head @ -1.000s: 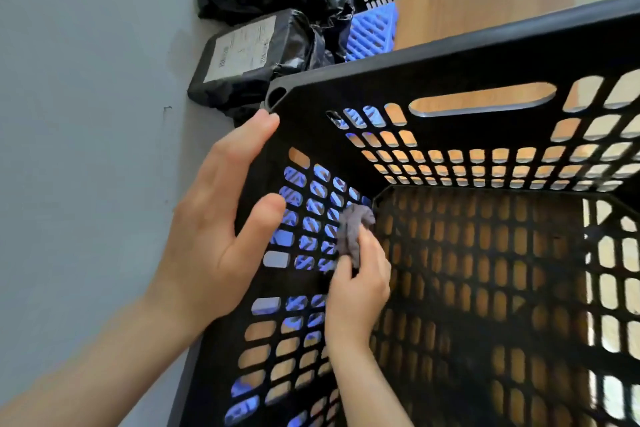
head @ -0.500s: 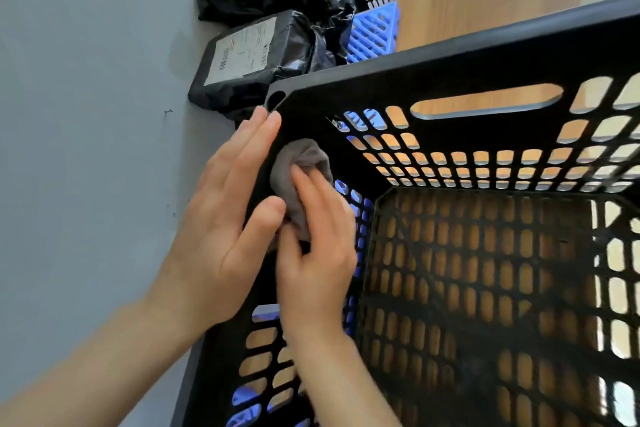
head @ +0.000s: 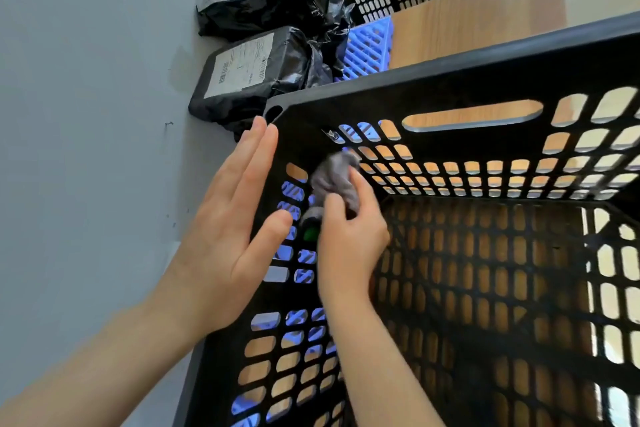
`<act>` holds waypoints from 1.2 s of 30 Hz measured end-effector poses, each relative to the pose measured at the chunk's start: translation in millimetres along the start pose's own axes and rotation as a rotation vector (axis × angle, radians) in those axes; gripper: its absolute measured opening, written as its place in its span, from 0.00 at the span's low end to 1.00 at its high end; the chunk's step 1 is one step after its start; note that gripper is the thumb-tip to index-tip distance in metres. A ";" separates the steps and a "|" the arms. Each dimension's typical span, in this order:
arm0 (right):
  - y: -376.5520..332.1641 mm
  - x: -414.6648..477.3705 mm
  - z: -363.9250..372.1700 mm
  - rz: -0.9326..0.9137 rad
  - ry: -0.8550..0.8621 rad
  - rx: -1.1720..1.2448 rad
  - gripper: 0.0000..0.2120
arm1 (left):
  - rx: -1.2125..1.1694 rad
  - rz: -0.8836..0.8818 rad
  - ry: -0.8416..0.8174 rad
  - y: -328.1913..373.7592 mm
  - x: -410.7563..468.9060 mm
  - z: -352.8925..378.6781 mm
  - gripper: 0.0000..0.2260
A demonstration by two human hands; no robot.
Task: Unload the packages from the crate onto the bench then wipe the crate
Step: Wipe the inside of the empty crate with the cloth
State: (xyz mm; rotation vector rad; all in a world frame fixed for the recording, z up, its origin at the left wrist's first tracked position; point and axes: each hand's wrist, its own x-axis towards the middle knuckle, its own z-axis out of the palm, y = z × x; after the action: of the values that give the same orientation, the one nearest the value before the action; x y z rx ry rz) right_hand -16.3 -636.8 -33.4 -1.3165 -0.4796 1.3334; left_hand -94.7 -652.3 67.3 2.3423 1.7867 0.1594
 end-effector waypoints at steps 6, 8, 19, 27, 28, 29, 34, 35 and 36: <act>0.8 -8.0 13.6 -0.571 -0.060 -0.070 0.23 | -0.043 -0.005 0.023 -1.2 0.2 2.0 0.31; 26.7 3.3 3.9 -0.579 -0.037 -0.187 0.24 | -0.025 0.005 0.014 -0.4 -0.2 1.7 0.32; 28.1 16.2 -12.5 0.054 -0.029 -0.157 0.20 | -0.013 0.059 -0.023 1.6 -0.4 -1.5 0.32; 21.4 6.5 -0.5 -0.593 -0.076 -0.218 0.25 | -0.006 0.036 0.185 6.6 26.1 -0.6 0.33; 33.7 10.7 -2.8 -0.588 -0.041 -0.262 0.26 | -0.005 0.039 0.189 6.1 26.4 0.6 0.32; 46.5 14.5 -5.8 -0.525 -0.008 -0.303 0.26 | -0.008 0.038 0.192 6.1 25.8 0.8 0.32; 85.0 47.1 -25.5 0.139 -0.018 -0.376 0.20 | -0.022 0.100 0.072 8.8 30.1 0.0 0.31; 80.7 53.7 -27.2 0.192 -0.014 -0.353 0.19 | -0.025 0.101 0.066 8.9 30.9 0.0 0.31; 71.9 57.7 -26.0 0.236 0.002 -0.323 0.18 | -0.030 0.093 0.068 8.7 31.6 -0.3 0.31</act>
State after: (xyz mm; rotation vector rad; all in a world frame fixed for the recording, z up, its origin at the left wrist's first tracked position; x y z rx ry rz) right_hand -7.9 -616.4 -126.6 -1.6809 -0.5690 1.4910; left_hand -78.1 -624.1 68.5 2.4272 1.6931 0.2808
